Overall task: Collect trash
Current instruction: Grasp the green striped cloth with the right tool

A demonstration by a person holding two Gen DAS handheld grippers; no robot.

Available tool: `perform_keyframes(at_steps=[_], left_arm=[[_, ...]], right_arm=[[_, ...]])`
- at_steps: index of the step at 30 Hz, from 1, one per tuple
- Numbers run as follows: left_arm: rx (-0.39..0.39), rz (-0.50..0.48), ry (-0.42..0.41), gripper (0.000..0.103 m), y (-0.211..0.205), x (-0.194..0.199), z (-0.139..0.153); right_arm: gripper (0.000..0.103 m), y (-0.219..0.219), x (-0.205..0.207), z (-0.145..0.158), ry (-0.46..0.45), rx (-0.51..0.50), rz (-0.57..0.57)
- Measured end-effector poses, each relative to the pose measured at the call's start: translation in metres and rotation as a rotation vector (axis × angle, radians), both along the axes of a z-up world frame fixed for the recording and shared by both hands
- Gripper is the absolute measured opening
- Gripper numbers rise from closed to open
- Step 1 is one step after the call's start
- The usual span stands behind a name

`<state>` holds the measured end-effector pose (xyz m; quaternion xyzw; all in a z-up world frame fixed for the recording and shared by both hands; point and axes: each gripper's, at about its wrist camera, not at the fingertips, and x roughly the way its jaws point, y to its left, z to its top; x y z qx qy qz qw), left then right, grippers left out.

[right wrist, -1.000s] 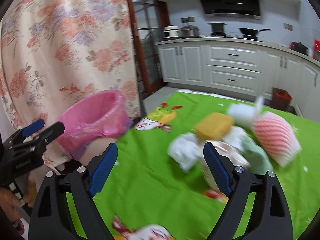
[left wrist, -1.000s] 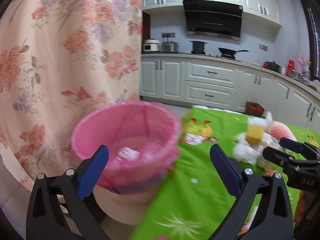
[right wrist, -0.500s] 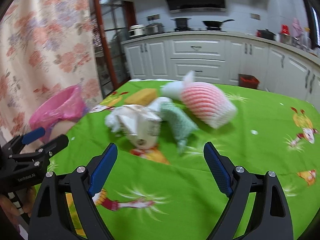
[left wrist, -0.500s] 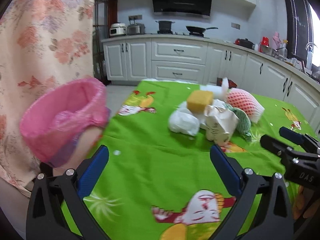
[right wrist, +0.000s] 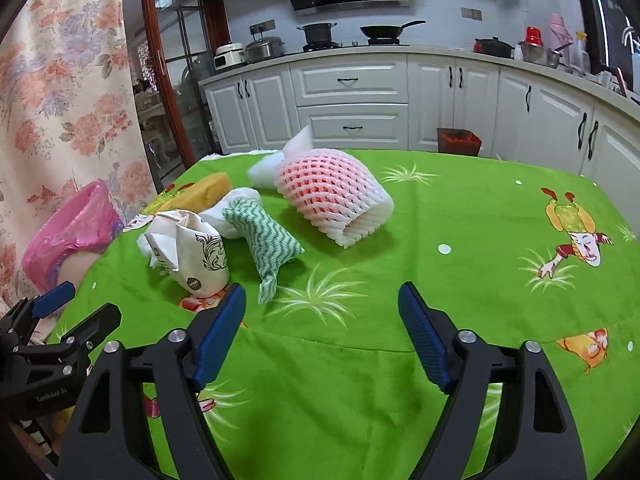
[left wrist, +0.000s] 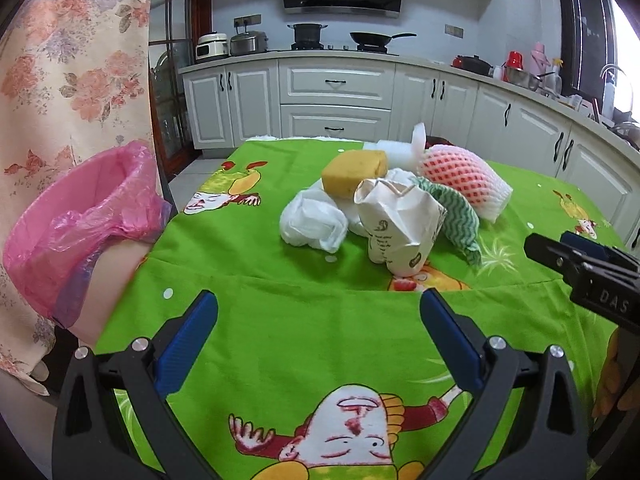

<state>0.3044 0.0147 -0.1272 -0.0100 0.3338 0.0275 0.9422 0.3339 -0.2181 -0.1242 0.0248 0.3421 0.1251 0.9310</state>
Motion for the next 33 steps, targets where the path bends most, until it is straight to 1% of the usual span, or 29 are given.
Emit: perform_keyframes(at_steps=[3, 5, 8, 13, 14, 16, 17, 21, 23, 25, 29, 33], left_arm=[[0.000, 0.011, 0.003, 0.098, 0.001, 0.000, -0.004], [-0.012, 0.017, 0.026, 0.098, 0.005, 0.004, -0.008], [-0.038, 0.020, 0.045, 0.098, 0.010, 0.008, -0.011], [-0.048, 0.038, 0.091, 0.096, 0.014, 0.015, -0.018], [-0.056, 0.039, 0.095, 0.094, 0.016, 0.016, -0.018], [-0.070, 0.050, 0.097, 0.092, 0.019, 0.015, -0.019], [-0.079, 0.055, 0.096, 0.092, 0.021, 0.015, -0.019], [-0.101, 0.072, 0.098, 0.092, 0.027, 0.013, -0.020], [-0.099, 0.076, 0.097, 0.092, 0.026, 0.013, -0.019], [-0.088, 0.074, 0.091, 0.092, 0.024, 0.011, -0.019], [-0.050, 0.060, 0.076, 0.092, 0.016, 0.010, -0.016], [-0.004, 0.047, 0.064, 0.092, 0.008, 0.009, -0.013]], right_arm=[[0.067, 0.007, 0.007, -0.002, 0.006, -0.017, 0.030], [0.064, 0.012, 0.013, -0.005, 0.015, -0.027, 0.048], [0.063, 0.022, 0.026, -0.007, 0.030, -0.048, 0.078], [0.062, 0.042, 0.050, -0.008, 0.036, -0.093, 0.138], [0.062, 0.046, 0.055, -0.009, 0.039, -0.099, 0.146], [0.060, 0.053, 0.064, -0.013, 0.052, -0.113, 0.155], [0.057, 0.054, 0.068, -0.015, 0.067, -0.116, 0.158], [0.056, 0.061, 0.078, -0.016, 0.072, -0.126, 0.170], [0.050, 0.063, 0.082, -0.020, 0.094, -0.132, 0.176], [0.035, 0.063, 0.082, -0.021, 0.108, -0.120, 0.181], [0.032, 0.052, 0.070, -0.017, 0.087, -0.090, 0.165], [0.031, 0.031, 0.050, -0.014, 0.071, -0.069, 0.112]])
